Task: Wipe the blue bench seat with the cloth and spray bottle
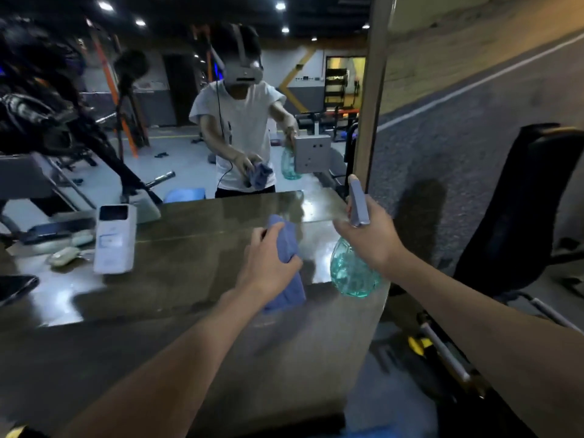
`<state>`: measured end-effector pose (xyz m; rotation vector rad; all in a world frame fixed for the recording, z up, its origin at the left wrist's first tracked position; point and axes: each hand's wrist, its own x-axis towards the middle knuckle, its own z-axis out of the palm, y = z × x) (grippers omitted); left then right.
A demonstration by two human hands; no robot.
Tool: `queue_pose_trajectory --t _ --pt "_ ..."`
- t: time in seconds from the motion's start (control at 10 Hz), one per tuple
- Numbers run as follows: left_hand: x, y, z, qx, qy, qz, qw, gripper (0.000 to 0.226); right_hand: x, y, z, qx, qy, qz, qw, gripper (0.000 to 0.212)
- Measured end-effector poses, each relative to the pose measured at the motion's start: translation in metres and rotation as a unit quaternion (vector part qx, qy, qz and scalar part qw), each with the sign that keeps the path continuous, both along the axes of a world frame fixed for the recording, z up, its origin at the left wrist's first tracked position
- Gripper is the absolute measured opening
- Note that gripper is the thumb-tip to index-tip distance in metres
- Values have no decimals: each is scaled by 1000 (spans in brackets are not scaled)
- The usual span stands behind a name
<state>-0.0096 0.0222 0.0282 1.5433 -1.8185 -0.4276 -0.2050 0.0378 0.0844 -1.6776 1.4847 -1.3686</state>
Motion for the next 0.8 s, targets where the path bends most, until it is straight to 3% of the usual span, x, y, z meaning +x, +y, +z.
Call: queue_pose_trajectory --t 0.1,0.2,0.3,0.6,0.7,0.8 --pt "-20 -47 -21 63 -89 8 994 64 -15 -57 -12 4 10 1 1000 33" --pt "-28 -69 -54 120 -233 -5 965 67 -32 -100 -39 41 63 18 997 67" --pt "-24 -84 -68 71 -295 -2 953 78 -46 -115 -66 60 67 36 995 77" --pt "-29 -100 -57 126 -247 11 961 63 -47 -115 -70 47 80 79 993 83" --pt "-31 -91 -44 127 -249 4 960 57 -57 -104 -71 91 106 101 985 103" --pt "-30 -89 -25 49 -248 7 967 44 -67 -94 -66 115 140 74 981 108"
